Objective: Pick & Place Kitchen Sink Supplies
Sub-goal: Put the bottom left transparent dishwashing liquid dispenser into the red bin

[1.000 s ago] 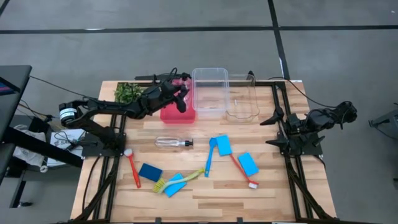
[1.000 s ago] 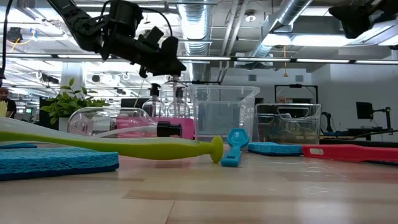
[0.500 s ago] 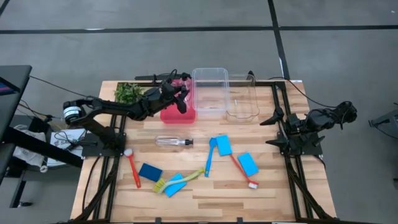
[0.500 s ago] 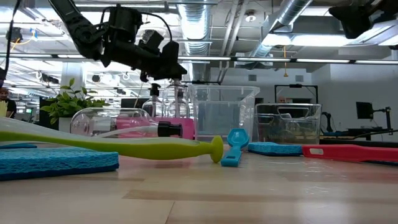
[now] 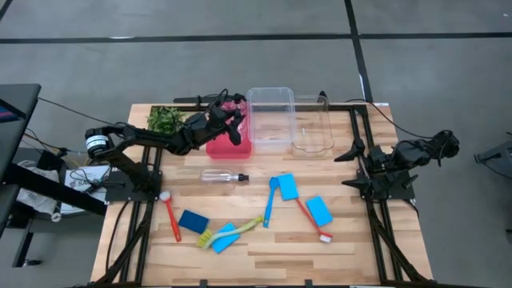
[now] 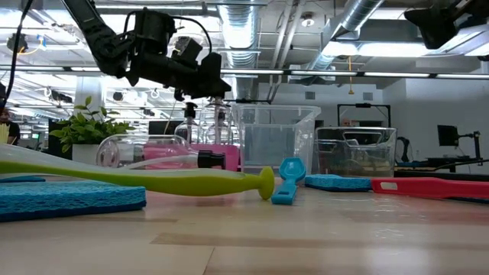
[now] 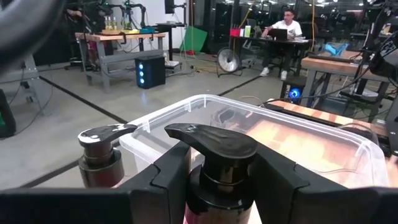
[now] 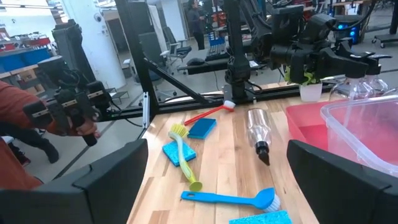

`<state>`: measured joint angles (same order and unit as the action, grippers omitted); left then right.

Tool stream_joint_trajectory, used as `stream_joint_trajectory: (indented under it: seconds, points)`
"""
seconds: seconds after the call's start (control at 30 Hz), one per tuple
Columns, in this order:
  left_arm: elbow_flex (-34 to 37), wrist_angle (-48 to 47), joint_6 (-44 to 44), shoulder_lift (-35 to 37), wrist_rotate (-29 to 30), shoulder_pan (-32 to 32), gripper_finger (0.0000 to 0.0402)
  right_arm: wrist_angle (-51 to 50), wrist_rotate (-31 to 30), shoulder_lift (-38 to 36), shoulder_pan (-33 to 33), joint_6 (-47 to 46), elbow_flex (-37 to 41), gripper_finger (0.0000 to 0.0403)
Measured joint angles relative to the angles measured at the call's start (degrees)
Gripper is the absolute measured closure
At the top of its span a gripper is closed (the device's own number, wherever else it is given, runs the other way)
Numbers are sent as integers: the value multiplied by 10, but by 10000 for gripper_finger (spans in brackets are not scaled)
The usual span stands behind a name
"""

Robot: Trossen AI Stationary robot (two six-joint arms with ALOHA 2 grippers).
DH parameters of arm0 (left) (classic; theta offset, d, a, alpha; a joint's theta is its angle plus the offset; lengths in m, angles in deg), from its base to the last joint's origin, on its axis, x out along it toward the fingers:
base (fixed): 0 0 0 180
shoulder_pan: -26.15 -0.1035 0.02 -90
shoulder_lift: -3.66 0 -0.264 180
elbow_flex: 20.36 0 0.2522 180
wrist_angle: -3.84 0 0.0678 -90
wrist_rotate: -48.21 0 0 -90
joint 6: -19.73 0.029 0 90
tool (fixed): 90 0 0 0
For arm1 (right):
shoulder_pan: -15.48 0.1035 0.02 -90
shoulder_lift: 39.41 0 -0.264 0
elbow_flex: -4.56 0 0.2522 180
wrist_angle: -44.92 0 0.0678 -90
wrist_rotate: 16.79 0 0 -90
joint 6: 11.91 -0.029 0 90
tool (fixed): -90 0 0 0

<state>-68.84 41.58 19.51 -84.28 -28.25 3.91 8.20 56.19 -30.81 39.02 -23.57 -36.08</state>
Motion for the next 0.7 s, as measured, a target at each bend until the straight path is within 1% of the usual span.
stream_joint_trajectory:
  seconds: [0.2, 0.37, 0.7]
  points:
    - [0, -4, 19, -3, 0, -3, 257, 0, 0, 0, 0, 0, 0, 26]
    - [0, -2, 14, -12, -3, -14, 247, 0, 0, 0, 0, 0, 0, 26]
    - [0, 0, 2, -16, -15, -17, 249, 0, 0, 0, 0, 0, 0, 26]
